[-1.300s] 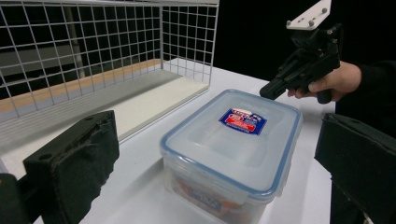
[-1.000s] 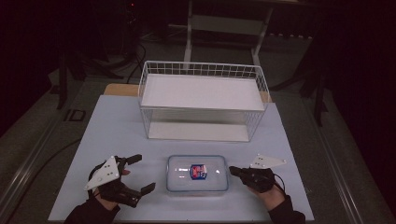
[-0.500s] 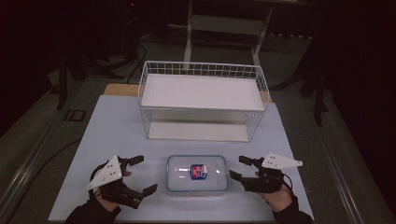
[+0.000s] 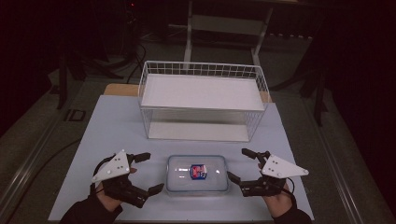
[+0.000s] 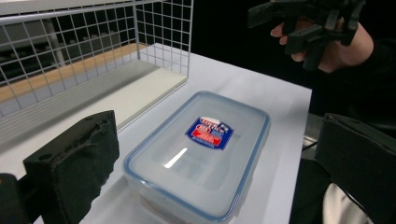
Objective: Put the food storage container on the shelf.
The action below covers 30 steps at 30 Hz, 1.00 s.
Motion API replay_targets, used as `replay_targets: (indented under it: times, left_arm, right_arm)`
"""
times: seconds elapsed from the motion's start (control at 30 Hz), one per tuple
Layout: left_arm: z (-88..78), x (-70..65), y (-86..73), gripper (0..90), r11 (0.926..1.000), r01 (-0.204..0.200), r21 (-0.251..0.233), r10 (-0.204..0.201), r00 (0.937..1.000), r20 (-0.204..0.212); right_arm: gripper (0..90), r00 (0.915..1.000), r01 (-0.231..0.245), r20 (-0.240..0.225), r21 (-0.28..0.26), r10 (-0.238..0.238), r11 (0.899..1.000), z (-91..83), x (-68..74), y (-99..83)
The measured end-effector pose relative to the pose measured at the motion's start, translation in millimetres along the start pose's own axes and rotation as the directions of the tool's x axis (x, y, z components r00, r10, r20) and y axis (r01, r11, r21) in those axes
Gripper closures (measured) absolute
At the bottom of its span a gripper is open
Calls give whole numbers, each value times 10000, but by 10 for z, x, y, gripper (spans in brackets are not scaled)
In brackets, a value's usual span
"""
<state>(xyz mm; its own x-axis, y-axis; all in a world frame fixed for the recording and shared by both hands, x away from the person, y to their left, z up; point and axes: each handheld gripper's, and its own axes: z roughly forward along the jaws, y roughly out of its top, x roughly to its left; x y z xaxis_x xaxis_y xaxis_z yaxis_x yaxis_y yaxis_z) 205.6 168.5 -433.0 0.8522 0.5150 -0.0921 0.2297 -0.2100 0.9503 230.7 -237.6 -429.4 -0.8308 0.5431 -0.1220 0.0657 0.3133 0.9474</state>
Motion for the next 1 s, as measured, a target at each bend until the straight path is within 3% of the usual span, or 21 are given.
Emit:
replay_targets:
  times: [0.1,0.23,0.37,0.43,0.5,0.53,0.6,0.7,0.73,0.77,0.83,0.87,0.9,0.93,1.0]
  left_arm:
    - [41,21,64,0,9997,170,149,-170,9999,5]
    - [134,70,81,0,9950,864,500,-874,9960,194]
    - [259,146,7,0,9799,1685,1068,-1690,9856,-45]
    - [328,188,-46,0,9647,2253,1367,-2261,9741,-96]
    - [393,239,-105,0,9411,2920,1705,-2920,9561,-257]
    - [430,279,-144,0,9222,3336,1955,-3335,9421,-341]
    - [474,343,-207,0,8935,3909,2210,-3926,9189,-382]
    - [523,425,-277,0,8556,4570,2431,-4599,8867,-485]
    - [523,425,-277,0,8556,4570,2431,-4599,8867,-485]
    - [560,477,-320,0,8278,4993,2558,-5037,8623,-530]
    - [597,511,-360,0,7992,5344,2751,-5385,8400,-671]
    - [618,523,-376,0,7853,5450,2937,-5448,8337,-905]
    - [637,526,-393,0,7795,5460,3070,-5404,8340,-1111]
    - [649,534,-409,15,7681,5543,3205,-5445,8289,-1287]
    - [673,553,-445,46,7394,5848,3336,-5743,8064,-1409]
  right_arm:
    - [170,9998,185,51,77,-185,9998,-1,14,19]
    - [171,9997,-51,247,369,42,9993,8,13,-6]
    - [138,9983,-397,441,430,378,9983,6,28,-49]
    - [132,9964,-668,553,507,640,9965,6,19,-80]
    - [126,9941,-931,607,621,893,9937,12,6,-107]
    - [118,9930,-1041,628,723,997,9919,20,1,-123]
    - [108,9905,-1231,728,911,1167,9882,46,-4,-163]
    - [101,9876,-1490,652,985,1430,9839,80,2,-205]
    - [101,9876,-1490,652,985,1430,9839,80,2,-205]
    - [101,9866,-1568,629,1070,1508,9818,95,2,-216]
    - [101,9816,-1893,480,1248,1847,9740,132,-8,-242]
    - [101,9809,-1935,470,1297,1889,9725,140,-12,-247]
    - [101,9795,-2008,432,1371,1967,9700,145,-13,-251]
    - [102,9784,-2065,415,1390,2027,9685,148,-16,-256]
    - [103,9748,-2231,317,1483,2209,9634,157,-24,-265]
